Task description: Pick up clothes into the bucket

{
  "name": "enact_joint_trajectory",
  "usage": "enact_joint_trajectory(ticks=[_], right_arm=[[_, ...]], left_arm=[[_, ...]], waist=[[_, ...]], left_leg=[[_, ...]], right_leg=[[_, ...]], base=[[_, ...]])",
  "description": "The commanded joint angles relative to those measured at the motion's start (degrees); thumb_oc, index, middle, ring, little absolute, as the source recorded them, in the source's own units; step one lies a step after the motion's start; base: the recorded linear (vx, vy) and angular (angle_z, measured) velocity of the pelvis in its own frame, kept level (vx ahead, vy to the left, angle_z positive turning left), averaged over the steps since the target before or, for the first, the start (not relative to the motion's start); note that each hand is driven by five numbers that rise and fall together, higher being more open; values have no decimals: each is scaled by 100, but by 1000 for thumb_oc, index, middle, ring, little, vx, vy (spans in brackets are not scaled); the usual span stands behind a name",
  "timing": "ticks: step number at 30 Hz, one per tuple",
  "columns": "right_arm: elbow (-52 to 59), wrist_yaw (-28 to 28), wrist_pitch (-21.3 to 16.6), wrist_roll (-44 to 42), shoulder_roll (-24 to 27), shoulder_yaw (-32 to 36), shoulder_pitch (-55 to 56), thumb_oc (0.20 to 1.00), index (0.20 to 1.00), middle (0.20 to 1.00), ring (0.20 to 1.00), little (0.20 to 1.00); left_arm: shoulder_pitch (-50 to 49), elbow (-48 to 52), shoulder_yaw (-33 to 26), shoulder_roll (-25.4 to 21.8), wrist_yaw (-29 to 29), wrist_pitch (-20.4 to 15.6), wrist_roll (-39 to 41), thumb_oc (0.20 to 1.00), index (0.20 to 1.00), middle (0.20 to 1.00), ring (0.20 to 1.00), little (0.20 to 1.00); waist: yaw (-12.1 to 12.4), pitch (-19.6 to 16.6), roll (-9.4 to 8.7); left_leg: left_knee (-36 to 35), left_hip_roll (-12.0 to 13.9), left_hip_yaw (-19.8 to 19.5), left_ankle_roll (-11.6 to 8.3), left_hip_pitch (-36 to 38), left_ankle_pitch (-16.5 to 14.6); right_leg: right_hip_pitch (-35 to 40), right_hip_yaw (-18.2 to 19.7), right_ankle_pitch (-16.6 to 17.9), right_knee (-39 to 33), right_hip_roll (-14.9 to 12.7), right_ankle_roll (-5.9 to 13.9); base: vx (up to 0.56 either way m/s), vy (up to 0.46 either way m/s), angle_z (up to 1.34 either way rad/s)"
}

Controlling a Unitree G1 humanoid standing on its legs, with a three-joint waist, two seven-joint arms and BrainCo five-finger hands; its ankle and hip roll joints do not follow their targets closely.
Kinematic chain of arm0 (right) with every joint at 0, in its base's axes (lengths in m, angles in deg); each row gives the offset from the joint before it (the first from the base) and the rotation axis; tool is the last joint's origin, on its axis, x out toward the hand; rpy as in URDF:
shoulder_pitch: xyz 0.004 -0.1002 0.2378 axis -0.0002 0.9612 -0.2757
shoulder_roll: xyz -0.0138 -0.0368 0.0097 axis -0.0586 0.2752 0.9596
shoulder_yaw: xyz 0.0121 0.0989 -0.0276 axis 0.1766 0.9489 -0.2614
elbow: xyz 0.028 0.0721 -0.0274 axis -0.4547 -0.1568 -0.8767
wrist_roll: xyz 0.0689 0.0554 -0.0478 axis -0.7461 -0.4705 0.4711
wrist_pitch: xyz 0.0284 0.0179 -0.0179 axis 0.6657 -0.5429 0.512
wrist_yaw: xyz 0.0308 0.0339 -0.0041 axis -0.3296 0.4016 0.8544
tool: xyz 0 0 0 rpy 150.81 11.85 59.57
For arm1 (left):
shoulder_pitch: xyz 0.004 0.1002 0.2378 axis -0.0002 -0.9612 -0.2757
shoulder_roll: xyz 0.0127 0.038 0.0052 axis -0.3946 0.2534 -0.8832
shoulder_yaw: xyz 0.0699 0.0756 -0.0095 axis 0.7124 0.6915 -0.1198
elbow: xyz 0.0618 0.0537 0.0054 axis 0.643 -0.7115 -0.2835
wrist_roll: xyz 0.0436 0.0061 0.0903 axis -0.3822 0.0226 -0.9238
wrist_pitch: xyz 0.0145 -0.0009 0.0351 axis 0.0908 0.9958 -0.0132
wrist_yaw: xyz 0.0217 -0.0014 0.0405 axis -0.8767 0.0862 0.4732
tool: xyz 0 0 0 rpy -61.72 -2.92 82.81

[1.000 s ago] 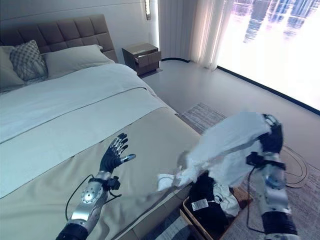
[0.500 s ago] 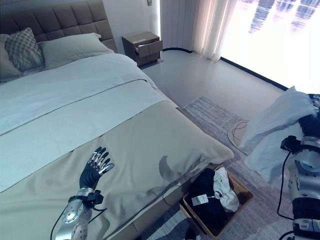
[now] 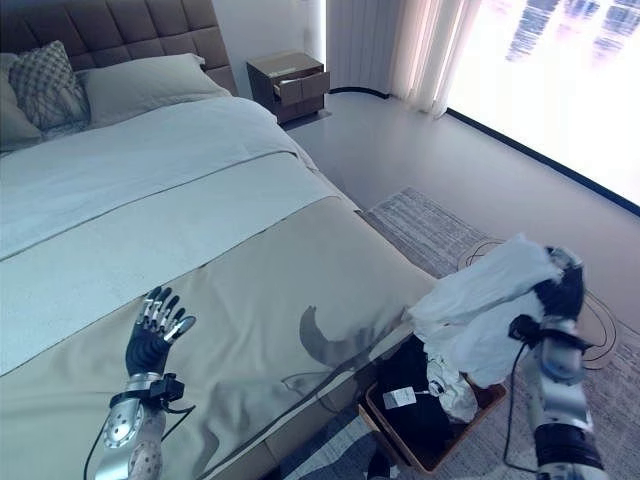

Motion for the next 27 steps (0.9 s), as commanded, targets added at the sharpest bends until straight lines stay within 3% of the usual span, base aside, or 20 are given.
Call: enact_joint_trajectory(ticks=[1,5,9,14,27], right_arm=[[-108,172,-313,14,138,-36,-444,200,200,200,200,200],[-692,264,-280,-4,52,-184,-665,200,200,200,200,200],[-1089,465,-266,-14,85,-349,-1160,200,200,200,200,200],[-1344,696,-302,-183,301,-318,-1591,200,200,200,200,200],[-1252,1245,-522,-374,1478,-184,-2578,200,200,200,200,200]], left_arm=[[159,512,-291,-235,70,-517,87,1000,1000,1000,1000,1000],[237,735,-315,-317,85,-655,159,1000,1000,1000,1000,1000],[509,995,-161,-363,165,-788,391,1000,1000,1000,1000,1000],[661,1192,-56,-408,259,-845,526,1000,1000,1000,1000,1000],[640,1476,19,-441,554,-949,654,1000,1000,1000,1000,1000]], waist=[[134,-22,-320],[186,299,-256],[163,909,-96],[145,1201,13],[75,1364,256]], left_leg=[[495,-186,-52,113,-191,-310],[1034,-293,-111,169,-609,-485],[1890,-380,-112,231,-1376,-699],[2579,-422,-61,261,-2141,-847],[4043,-265,71,232,-4435,-1130]], right_leg=[[-45,-55,192,246,-281,180],[-284,-28,110,563,-402,160],[-1038,120,-23,1329,-603,84],[-1896,281,-192,2075,-677,6],[-4387,734,-549,3677,-646,-116]], base=[[-32,-2,10],[-116,20,4],[-237,57,7],[-179,49,1],[-121,3,-6]])
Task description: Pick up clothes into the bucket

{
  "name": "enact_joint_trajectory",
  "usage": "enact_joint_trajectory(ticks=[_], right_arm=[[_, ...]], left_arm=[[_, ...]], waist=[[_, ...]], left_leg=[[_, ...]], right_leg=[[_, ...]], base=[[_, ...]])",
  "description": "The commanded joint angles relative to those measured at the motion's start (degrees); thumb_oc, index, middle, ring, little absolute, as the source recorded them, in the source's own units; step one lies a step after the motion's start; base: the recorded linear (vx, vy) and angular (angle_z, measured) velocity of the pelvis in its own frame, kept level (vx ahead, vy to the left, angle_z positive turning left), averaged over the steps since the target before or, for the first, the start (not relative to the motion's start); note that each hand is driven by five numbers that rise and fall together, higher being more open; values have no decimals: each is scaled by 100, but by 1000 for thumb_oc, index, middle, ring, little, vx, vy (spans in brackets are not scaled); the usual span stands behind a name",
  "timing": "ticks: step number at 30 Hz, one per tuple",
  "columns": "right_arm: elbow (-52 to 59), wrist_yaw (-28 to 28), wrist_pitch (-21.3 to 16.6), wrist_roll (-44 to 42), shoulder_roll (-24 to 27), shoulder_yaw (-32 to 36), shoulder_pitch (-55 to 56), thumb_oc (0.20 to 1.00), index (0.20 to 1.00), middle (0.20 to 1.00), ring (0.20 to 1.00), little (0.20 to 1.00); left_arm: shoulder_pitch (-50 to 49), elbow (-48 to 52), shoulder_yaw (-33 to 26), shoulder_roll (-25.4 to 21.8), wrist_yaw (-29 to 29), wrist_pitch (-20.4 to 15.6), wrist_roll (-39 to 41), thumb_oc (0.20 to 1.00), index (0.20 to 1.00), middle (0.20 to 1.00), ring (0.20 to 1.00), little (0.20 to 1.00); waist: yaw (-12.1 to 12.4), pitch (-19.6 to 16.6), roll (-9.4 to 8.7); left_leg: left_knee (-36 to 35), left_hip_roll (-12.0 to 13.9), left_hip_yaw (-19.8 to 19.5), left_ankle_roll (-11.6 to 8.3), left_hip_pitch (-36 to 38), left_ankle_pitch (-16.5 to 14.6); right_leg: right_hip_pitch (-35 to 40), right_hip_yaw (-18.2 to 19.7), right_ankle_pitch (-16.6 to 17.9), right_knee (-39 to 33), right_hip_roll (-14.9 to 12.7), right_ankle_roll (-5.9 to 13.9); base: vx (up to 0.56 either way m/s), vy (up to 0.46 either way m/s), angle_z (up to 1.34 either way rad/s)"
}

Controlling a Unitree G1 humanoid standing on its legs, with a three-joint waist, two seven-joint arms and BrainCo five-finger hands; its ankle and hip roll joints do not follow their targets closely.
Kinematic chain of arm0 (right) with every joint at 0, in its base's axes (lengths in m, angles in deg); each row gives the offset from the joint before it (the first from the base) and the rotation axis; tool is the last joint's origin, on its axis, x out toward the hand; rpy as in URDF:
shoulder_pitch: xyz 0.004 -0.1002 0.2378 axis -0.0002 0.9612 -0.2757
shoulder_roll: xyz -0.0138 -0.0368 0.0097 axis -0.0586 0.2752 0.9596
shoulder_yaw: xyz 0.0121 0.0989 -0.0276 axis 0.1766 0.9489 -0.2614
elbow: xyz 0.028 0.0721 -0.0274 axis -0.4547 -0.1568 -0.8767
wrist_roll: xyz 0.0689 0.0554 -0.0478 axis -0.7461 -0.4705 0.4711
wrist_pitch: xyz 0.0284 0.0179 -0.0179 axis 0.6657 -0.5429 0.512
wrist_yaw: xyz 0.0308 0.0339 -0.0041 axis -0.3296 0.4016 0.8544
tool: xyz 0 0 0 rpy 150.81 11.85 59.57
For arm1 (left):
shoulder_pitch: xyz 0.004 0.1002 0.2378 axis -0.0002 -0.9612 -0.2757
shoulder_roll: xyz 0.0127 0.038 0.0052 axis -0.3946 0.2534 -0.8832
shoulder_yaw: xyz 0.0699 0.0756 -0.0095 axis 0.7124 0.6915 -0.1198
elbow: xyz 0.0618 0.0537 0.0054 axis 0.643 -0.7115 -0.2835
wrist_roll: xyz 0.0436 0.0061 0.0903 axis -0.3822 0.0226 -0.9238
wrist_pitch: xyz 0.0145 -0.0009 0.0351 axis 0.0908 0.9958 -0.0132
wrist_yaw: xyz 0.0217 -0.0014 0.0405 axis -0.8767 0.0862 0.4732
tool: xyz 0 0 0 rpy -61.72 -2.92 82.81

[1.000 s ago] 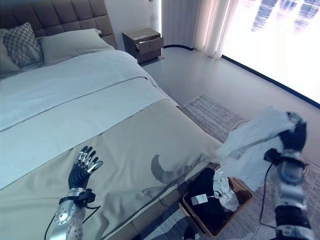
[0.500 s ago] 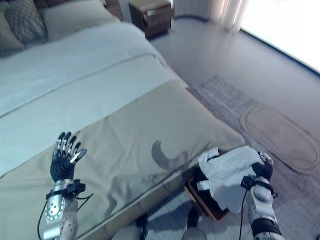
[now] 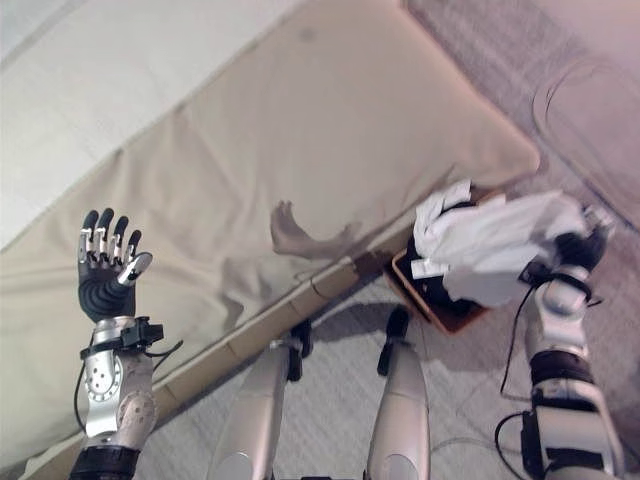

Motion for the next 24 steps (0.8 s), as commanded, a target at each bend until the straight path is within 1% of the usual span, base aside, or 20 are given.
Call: enact_joint_trajectory(ticks=[1,3,4,6,7,10,11,12,13,16,17,18,20,21,24], right_arm=[[32,285,-499,-161,409,-17,-134,200,200,200,200,200],[-158,411,-555,-322,578,7,-388,200,200,200,200,200],[-450,480,-558,-445,799,-55,-678,200,200,200,200,200],[-554,544,-544,-443,890,-127,-847,200,200,200,200,200],[-597,591,-483,-433,983,-230,-1007,200,200,200,200,200],[-867,568,-427,-469,1126,-390,-1245,200,200,200,200,200],[-974,557,-369,-431,1141,-550,-1363,200,200,200,200,200],[-1025,551,-358,-439,1155,-600,-1415,200,200,200,200,200],[-1034,549,-359,-443,1160,-612,-1429,200,200,200,200,200],[-1336,547,-262,-360,996,-865,-1557,200,200,200,200,200],[-1345,549,-263,-358,996,-876,-1571,200,200,200,200,200],[-1509,470,-151,-113,922,-1166,-1674,200,200,200,200,200],[-1554,471,-127,-66,903,-1255,-1739,200,200,200,200,200],[-1658,389,-47,88,849,-1412,-1756,200,200,200,200,200],[-1862,382,17,187,676,-1610,-1936,200,200,200,200,200]], left_arm=[[-260,484,-29,-116,52,-397,208,1000,1000,1000,1000,1000],[-293,559,22,-145,80,-416,242,1000,1000,1000,1000,1000],[-345,713,105,-171,62,-427,282,1000,1000,1000,1000,1000],[-389,792,120,-176,79,-433,284,1000,1000,1000,1000,1000],[-425,920,166,-176,99,-446,327,1000,1000,1000,1000,1000],[-437,1009,216,-163,102,-495,380,1000,1000,1000,1000,1000],[-443,1140,263,-145,119,-528,416,1000,1000,1000,1000,1000],[-454,1182,285,-132,134,-549,441,1000,1000,1000,1000,1000],[-455,1184,283,-127,135,-550,441,1000,1000,1000,1000,1000],[-401,1340,380,-132,203,-605,457,1000,1000,1000,1000,1000],[-401,1341,377,-128,206,-606,455,1000,1000,1000,1000,1000],[-365,1372,412,-172,211,-634,461,1000,1000,1000,1000,1000],[-356,1385,412,-164,209,-649,472,1000,1000,1000,1000,1000],[-318,1444,423,-173,212,-665,495,1000,1000,1000,1000,1000],[-287,1546,460,-190,265,-693,456,1000,1000,1000,1000,1000]], waist=[[-54,-625,29],[-41,-595,92],[-8,-582,165],[4,-582,202],[11,-580,266],[39,-555,313],[44,-508,373],[37,-499,393],[35,-511,394],[59,-486,489],[56,-494,488],[91,-474,526],[91,-489,535],[120,-481,547],[150,-491,585]], left_leg=[[596,10,-66,-50,-433,-301],[690,12,-75,-59,-663,-309],[822,12,-52,-65,-936,-325],[933,23,-37,-65,-1108,-362],[1049,44,-42,-102,-1247,-543],[1250,74,-1,-109,-1500,-617],[1357,63,12,-97,-1690,-643],[1417,58,25,-88,-1782,-657],[1432,59,29,-87,-1805,-662],[1582,29,70,-55,-2079,-690],[1591,30,72,-55,-2095,-694],[1679,6,96,-41,-2225,-713],[1746,-5,114,-37,-2309,-721],[1799,-30,114,-26,-2377,-727],[1981,-89,133,-6,-2606,-763]], right_leg=[[-24,-22,410,-240,67,141],[-314,26,375,-60,61,127],[-630,103,337,122,62,112],[-835,134,300,268,64,105],[-1041,244,119,444,101,131],[-1308,312,61,631,110,118],[-1543,372,33,782,100,112],[-1650,401,23,847,98,102],[-1677,409,17,864,98,103],[-2010,499,-29,1075,109,73],[-2029,504,-32,1086,110,73],[-2196,552,-50,1189,134,55],[-2293,597,-59,1254,147,51],[-2366,611,-72,1304,160,37],[-2628,686,-127,1505,176,9]], base=[[-49,-17,-4],[-89,-13,-2],[-73,-2,0],[-17,10,-3],[41,11,-5],[-7,3,-10],[-20,11,-9],[-20,11,-5],[0,0,0],[0,0,0],[3,32,2],[0,0,0],[7,7,-4],[0,0,0],[8,-7,5]])
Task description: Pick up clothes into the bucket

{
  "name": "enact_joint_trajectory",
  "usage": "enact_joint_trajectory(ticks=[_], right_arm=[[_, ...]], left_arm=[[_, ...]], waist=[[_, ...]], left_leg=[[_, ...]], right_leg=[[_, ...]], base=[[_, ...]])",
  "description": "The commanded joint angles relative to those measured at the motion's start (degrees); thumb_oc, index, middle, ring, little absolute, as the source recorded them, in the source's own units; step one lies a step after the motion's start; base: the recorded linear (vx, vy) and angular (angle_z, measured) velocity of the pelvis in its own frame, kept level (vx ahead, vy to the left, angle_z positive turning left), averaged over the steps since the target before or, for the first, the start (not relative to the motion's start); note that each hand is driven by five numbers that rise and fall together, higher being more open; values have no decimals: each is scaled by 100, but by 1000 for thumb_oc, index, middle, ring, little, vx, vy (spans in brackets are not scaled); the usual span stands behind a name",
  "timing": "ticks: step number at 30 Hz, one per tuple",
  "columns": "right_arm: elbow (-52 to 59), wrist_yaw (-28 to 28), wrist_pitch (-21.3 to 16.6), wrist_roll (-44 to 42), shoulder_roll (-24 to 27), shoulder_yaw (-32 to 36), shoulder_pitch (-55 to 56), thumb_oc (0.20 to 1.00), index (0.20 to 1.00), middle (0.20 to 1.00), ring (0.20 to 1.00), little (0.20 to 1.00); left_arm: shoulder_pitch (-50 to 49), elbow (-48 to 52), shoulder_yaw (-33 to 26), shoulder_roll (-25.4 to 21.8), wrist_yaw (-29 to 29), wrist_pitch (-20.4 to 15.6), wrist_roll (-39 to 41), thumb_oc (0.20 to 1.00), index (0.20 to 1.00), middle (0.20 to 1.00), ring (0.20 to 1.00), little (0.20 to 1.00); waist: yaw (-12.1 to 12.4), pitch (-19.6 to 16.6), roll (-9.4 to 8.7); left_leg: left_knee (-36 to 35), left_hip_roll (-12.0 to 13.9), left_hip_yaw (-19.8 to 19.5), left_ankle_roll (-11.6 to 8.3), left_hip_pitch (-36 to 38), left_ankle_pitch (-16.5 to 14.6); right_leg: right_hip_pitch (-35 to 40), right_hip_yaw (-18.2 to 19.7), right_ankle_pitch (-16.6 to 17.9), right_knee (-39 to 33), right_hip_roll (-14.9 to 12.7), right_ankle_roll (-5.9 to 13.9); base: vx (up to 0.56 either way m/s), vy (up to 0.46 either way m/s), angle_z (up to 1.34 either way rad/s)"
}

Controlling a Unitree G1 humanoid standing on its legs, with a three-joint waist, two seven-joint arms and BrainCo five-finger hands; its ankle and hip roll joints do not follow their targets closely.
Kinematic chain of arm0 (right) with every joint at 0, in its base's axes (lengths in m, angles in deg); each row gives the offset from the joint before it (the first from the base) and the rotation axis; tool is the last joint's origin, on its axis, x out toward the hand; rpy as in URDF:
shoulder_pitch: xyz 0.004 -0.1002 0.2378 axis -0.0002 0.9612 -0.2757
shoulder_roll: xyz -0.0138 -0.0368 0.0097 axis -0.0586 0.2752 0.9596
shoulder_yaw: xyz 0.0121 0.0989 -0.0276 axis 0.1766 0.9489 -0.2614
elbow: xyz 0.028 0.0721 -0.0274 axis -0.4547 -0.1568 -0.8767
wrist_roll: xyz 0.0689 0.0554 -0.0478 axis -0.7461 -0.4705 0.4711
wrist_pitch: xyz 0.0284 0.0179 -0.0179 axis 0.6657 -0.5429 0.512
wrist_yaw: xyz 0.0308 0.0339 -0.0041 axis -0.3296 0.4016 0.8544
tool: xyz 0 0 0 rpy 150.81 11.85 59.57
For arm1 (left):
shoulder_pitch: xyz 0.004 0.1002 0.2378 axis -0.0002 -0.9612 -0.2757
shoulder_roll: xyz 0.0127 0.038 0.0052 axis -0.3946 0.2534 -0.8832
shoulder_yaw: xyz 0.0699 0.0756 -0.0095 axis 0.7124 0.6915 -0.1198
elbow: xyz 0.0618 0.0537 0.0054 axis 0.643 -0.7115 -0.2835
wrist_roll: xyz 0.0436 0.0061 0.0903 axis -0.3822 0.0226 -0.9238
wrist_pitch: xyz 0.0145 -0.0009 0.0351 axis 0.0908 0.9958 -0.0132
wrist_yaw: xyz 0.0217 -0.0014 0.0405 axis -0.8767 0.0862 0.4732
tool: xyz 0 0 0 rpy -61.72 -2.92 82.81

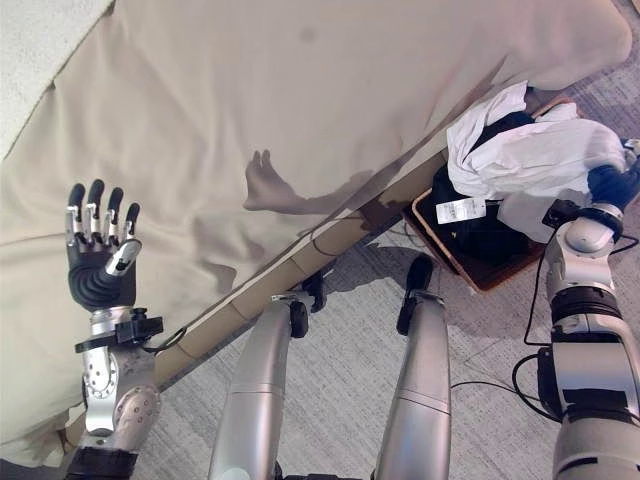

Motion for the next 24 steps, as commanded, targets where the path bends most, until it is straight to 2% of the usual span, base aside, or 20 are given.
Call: enact_joint_trajectory(ticks=[1,8,15,18,19,20,24], right_arm=[[-235,17,-102,163,6,-254,-62,200,200,200,200,200],[-951,17,19,-174,-123,-221,-374,200,200,200,200,200],[-925,-24,27,-214,-125,-230,-297,200,200,200,200,200],[-1060,-123,144,-29,-42,-374,-293,200,200,200,200,200],[-1175,-79,203,3,-14,-390,-347,282,282,282,282,282],[-1370,43,256,3,-12,-343,-456,1000,1000,1000,1000,1000],[-1506,100,294,-35,-44,-320,-519,1000,1000,1000,1000,1000]], left_arm=[[-296,395,-41,73,73,-450,83,1000,1000,1000,1000,1000],[-170,578,35,39,69,-511,296,1000,1000,1000,1000,1000],[-154,651,-18,65,7,-545,530,1000,1000,1000,1000,1000],[-177,609,-51,62,-32,-553,661,1000,1000,1000,1000,1000],[-187,599,-66,63,-14,-555,680,1000,1000,1000,1000,1000],[-174,572,-86,61,37,-545,676,1000,1000,1000,1000,1000],[-175,548,-144,1,94,-535,589,1000,1000,1000,1000,1000]], waist=[[-53,-501,239],[67,-516,375],[76,-534,342],[76,-538,300],[77,-543,287],[81,-550,273],[81,-574,257]], left_leg=[[547,-138,-44,24,-473,-353],[673,-209,-31,41,-791,-343],[822,-232,-70,59,-962,-361],[860,-237,-73,59,-1016,-358],[866,-238,-72,61,-1033,-360],[868,-239,-68,60,-1045,-358],[871,-233,-54,69,-1052,-357]], right_leg=[[-196,119,265,-94,163,209],[-602,232,175,170,95,177],[-772,257,128,322,111,151],[-815,256,136,343,106,147],[-827,254,140,345,108,144],[-834,252,143,341,106,147],[-833,243,154,322,118,143]], base=[[0,0,0],[9,-4,3],[12,-11,4],[5,-22,6],[5,-18,3],[0,0,0],[0,0,0]])
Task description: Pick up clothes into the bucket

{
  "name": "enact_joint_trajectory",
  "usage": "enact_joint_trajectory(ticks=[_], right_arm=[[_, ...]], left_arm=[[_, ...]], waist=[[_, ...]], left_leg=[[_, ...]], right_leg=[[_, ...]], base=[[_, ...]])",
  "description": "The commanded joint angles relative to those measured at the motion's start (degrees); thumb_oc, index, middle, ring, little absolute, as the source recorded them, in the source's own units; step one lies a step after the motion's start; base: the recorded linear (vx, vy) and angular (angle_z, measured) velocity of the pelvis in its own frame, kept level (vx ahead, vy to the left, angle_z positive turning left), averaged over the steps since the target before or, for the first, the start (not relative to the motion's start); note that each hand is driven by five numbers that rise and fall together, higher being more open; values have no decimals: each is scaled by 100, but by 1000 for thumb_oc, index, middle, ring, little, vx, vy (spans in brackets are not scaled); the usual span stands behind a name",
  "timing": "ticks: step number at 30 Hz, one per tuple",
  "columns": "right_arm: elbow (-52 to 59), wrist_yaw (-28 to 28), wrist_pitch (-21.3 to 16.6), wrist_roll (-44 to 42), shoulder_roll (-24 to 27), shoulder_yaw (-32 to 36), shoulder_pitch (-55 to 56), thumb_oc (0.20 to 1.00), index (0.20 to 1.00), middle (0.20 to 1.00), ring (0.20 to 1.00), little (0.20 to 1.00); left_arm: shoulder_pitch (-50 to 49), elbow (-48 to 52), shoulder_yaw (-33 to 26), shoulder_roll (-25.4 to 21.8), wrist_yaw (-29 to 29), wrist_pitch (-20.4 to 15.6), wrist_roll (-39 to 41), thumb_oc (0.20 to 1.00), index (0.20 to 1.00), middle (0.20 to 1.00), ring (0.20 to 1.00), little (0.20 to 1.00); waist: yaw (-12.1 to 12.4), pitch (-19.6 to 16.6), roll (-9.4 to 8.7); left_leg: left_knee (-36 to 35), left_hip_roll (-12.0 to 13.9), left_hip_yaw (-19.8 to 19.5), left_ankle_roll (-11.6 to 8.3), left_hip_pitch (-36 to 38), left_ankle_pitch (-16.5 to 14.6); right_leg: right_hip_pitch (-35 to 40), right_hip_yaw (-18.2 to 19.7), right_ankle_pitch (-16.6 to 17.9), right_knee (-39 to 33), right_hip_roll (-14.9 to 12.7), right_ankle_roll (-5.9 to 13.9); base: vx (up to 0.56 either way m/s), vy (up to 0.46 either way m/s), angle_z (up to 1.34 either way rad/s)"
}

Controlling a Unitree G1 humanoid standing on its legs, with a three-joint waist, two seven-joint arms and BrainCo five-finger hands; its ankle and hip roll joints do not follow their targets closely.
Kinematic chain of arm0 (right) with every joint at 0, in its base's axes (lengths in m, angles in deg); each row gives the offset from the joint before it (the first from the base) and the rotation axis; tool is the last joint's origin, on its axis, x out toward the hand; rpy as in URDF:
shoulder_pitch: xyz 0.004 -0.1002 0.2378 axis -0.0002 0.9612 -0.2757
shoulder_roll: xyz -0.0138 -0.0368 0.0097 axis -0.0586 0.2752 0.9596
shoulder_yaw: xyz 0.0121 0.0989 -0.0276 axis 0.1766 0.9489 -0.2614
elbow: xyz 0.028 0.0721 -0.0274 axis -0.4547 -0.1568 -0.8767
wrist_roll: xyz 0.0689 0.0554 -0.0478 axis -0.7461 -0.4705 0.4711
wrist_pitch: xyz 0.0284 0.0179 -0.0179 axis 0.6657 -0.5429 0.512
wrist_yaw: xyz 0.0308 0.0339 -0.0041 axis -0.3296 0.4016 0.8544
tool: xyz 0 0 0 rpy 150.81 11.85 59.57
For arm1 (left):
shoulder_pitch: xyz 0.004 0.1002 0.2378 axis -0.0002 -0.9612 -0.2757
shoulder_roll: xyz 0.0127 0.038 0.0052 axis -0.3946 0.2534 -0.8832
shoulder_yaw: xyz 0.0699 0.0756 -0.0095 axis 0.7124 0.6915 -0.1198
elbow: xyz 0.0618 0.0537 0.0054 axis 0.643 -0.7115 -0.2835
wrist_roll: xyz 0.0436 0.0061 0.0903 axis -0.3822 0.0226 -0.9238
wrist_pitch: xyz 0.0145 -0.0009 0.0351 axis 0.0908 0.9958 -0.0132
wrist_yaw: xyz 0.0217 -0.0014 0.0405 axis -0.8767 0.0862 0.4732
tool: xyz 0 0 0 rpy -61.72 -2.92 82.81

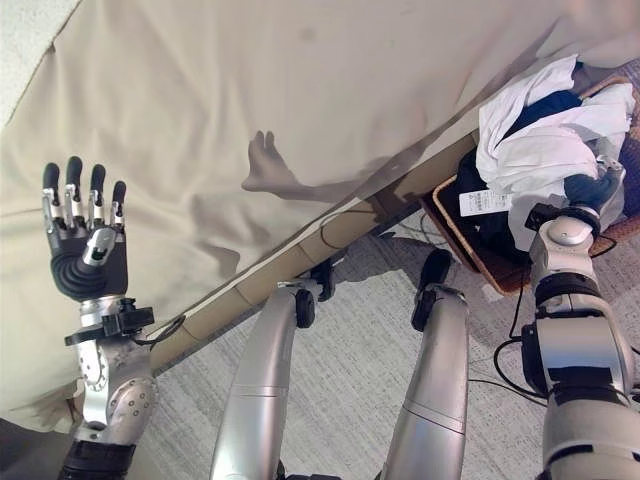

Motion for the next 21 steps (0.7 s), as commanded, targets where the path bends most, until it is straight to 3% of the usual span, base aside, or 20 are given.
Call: enact_joint_trajectory(ticks=[1,10,21], right_arm=[[-88,137,-61,-20,122,-244,306,1000,1000,1000,1000,1000],[-62,223,-127,-84,-31,-126,383,1000,1000,1000,1000,1000],[-107,128,-71,-203,-93,-3,501,1000,1000,1000,1000,1000]], left_arm=[[-267,222,-306,116,51,-388,59,1000,1000,1000,1000,1000],[-137,108,-345,154,34,-449,123,1000,1000,1000,1000,1000],[147,-177,-322,217,-53,-482,196,1000,1000,1000,1000,1000]], waist=[[-163,-526,144],[-204,-645,64],[-221,-738,-20]], left_leg=[[342,-152,2,129,-319,-308],[51,-137,15,112,-105,-235],[-1126,-58,62,104,806,99]], right_leg=[[-5,76,402,-414,204,188],[247,-10,493,-746,204,239],[1148,-119,897,-1922,142,425]], base=[[0,0,0],[-4,0,0],[-37,24,-5]])
